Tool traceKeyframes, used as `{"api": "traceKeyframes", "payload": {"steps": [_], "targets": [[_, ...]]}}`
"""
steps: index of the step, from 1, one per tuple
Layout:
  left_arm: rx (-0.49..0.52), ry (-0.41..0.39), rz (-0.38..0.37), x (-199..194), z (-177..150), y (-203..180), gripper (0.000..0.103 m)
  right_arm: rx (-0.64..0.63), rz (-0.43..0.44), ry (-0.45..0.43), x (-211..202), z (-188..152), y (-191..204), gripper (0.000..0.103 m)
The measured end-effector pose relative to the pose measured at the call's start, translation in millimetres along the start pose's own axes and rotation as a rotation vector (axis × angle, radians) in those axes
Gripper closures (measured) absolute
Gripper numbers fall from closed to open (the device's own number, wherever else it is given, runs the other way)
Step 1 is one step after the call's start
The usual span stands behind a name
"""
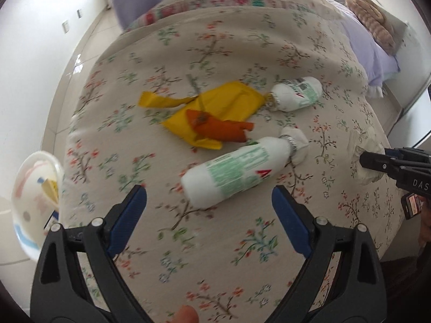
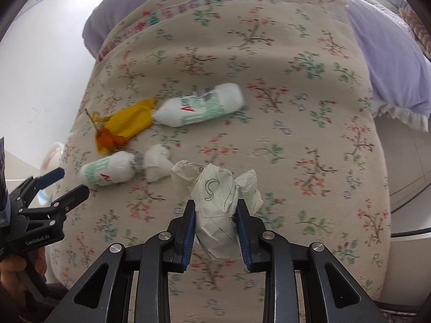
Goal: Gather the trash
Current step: 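Grasp the white yogurt bottle with left tool while right holds the paper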
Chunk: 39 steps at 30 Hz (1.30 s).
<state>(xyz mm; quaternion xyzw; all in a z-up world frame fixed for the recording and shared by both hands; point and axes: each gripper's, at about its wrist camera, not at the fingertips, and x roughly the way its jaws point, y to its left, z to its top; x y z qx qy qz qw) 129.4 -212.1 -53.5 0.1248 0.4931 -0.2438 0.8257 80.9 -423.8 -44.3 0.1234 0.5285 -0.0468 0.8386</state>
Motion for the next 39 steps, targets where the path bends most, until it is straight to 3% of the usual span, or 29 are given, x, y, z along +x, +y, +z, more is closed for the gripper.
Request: {"api": "traceKeyframes", "payload": {"steps": [10, 13, 14, 21, 30, 39], "targets": [[0.117, 0.008, 0.019, 31.3, 11.7, -27.0, 0.014, 0.039, -0.017, -0.006, -8.4, -5.5, -30.4, 0.073], [0.125, 0.04, -0.004, 38.8, 9.0, -30.0, 0.027, 0.045, -0.022, -0.005, -10.2, -5.7, -35.4, 0.073], [0.122, 0.054, -0.011, 41.5, 8.5, -30.4, 0.038, 0.047, -0.024, -0.004, -10.5, -5.7, -37.7, 0.073], [0.057, 0.04, -0.067, 32.6, 5.7, -22.2, 0.061, 0.049, -0.022, -0.012, -9.6, -1.9, -37.6, 0.073], [0.009, 0.006, -0.106, -2.6, -10.4, -6.5, 0.062, 0.028, -0.008, -0.026, -12.5, 0.6, -25.0, 0.073], [-0.057, -0.022, -0.099, -31.4, -17.9, 29.4, 0.062, -0.001, 0.014, -0.044, -13.8, 9.8, 2.7, 0.073]]}}
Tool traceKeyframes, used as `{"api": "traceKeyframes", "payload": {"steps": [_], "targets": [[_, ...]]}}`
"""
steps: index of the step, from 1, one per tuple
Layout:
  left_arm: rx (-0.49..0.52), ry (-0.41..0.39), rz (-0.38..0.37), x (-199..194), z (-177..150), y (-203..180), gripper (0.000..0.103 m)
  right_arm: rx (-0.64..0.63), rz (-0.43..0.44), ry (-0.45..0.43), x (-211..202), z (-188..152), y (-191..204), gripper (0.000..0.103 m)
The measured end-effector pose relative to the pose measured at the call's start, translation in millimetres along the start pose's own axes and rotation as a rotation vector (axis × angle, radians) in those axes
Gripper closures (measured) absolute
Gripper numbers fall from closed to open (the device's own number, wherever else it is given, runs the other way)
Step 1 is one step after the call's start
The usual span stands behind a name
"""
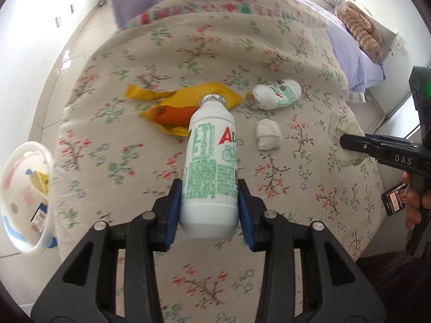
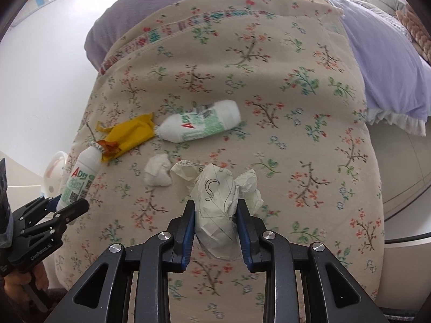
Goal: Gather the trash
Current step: 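Grasp the white yogurt bottle with left tool while right holds the paper, then drop the bottle into the bucket with left while right drops the paper in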
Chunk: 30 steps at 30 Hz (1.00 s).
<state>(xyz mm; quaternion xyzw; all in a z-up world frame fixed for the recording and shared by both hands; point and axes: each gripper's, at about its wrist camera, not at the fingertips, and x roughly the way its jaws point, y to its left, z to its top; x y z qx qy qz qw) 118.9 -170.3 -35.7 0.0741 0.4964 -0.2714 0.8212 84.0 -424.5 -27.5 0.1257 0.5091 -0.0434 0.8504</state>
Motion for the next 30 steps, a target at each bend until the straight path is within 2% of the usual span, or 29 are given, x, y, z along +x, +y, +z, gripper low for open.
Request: {"api": "traceKeyframes", "payload": {"steps": [12, 30], "targets": [[-0.121, -0.034, 0.059, -26.9, -12.8, 53.2, 0.062, -0.06, 0.049, -0.006, 7.1, 6.3, 58.1, 0.073], [-0.34, -0.075, 0.157, -70.1, -48.1, 164.3, 0.062, -0.189, 0.147, 0.031, 44.6, 16.6, 183.9, 0.073]]}}
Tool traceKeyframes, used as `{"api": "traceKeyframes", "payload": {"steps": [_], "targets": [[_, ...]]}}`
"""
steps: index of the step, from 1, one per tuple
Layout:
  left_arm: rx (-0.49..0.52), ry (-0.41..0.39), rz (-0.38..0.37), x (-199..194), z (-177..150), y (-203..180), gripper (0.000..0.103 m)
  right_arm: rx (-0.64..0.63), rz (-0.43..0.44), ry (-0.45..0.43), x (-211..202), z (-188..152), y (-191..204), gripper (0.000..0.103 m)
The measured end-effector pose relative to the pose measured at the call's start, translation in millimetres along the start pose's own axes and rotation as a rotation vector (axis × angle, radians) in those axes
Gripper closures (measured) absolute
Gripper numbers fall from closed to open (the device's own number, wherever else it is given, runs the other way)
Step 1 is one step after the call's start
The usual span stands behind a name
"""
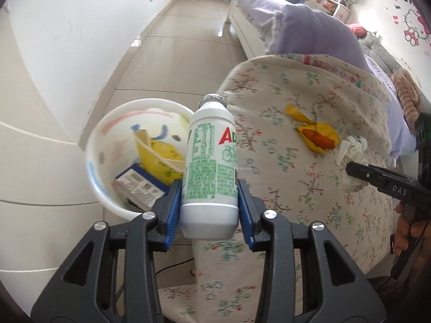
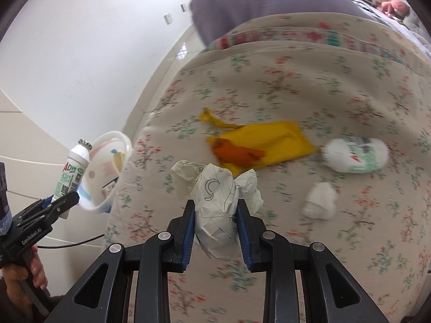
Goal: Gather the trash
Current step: 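Drop the bottle into the bucket with left while right drops the paper in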
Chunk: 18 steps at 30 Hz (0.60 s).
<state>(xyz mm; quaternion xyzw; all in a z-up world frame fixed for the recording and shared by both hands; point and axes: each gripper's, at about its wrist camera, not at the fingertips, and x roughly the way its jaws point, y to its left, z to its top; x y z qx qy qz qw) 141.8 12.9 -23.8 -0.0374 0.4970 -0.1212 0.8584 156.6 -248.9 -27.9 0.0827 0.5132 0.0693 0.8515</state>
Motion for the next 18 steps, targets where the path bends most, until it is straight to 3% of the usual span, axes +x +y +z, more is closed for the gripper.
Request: {"api": "traceKeyframes", "payload": {"steps": [12, 13, 15, 18], "targets": [[-0.116, -0.066, 0.086, 5.4, 8.3, 57.8, 0.061, -0.053, 0.106, 0.0, 30.5, 14.8, 72.9, 0.073], [-0.122, -0.066, 0.111, 6.0, 9.7, 60.3, 0.057, -0.058, 0.112, -0.001, 31.4, 14.9, 76.4, 0.073], [-0.137, -0.065, 0.163, 5.0, 10.4, 65.7, 0.03, -0.074, 0.128, -0.002, 35.8, 16.1, 87.0, 0.073], [-0.154, -0.067, 0.18, 0.4, 9.3, 73.2, 0.027, -0.085, 0.149, -0.001, 43.9, 17.8, 100.0, 0.073]]}}
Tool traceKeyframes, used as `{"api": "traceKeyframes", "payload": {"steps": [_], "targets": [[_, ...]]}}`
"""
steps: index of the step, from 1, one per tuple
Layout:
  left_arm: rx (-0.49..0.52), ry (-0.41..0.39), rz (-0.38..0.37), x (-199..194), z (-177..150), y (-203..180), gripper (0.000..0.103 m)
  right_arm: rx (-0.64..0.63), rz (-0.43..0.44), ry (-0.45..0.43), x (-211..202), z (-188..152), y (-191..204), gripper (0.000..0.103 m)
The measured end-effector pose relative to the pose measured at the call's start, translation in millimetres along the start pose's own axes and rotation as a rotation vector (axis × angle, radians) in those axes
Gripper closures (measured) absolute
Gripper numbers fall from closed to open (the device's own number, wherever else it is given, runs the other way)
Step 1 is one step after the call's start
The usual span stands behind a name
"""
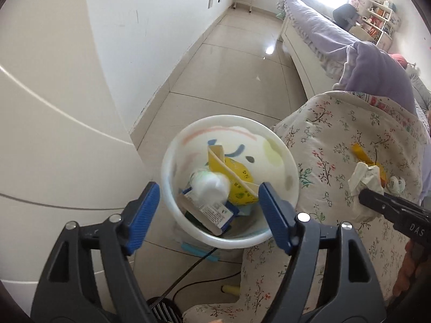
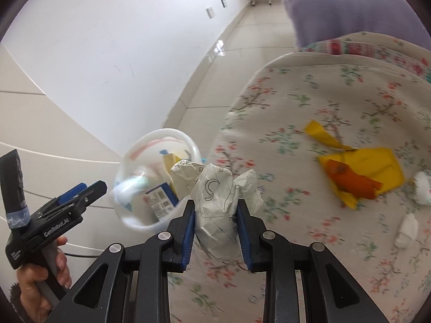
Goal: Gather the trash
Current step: 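Drop the bottle into the bucket with left while right drops the paper in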
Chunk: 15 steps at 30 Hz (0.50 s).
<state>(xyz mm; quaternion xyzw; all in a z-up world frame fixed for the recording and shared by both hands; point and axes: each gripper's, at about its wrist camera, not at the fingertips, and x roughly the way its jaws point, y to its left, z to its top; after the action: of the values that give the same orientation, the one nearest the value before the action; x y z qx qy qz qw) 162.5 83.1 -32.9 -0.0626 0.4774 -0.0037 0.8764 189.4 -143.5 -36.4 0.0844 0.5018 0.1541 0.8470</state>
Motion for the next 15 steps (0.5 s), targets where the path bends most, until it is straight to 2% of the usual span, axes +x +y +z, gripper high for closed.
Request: {"api": "traceKeyframes", "payload": {"steps": [6, 15], "targets": [[-0.019, 0.003, 0.037, -4.2, -3.3, 16.7, 0.019, -0.004, 0.031, -0.007, 18.4, 6.8, 14.3, 0.073], [-0.048, 0.023, 0.088, -6.6, -7.0, 43.2, 0.015, -0.028, 0.076, -0.023, 42.8, 14.4, 38.3, 0.073]]}}
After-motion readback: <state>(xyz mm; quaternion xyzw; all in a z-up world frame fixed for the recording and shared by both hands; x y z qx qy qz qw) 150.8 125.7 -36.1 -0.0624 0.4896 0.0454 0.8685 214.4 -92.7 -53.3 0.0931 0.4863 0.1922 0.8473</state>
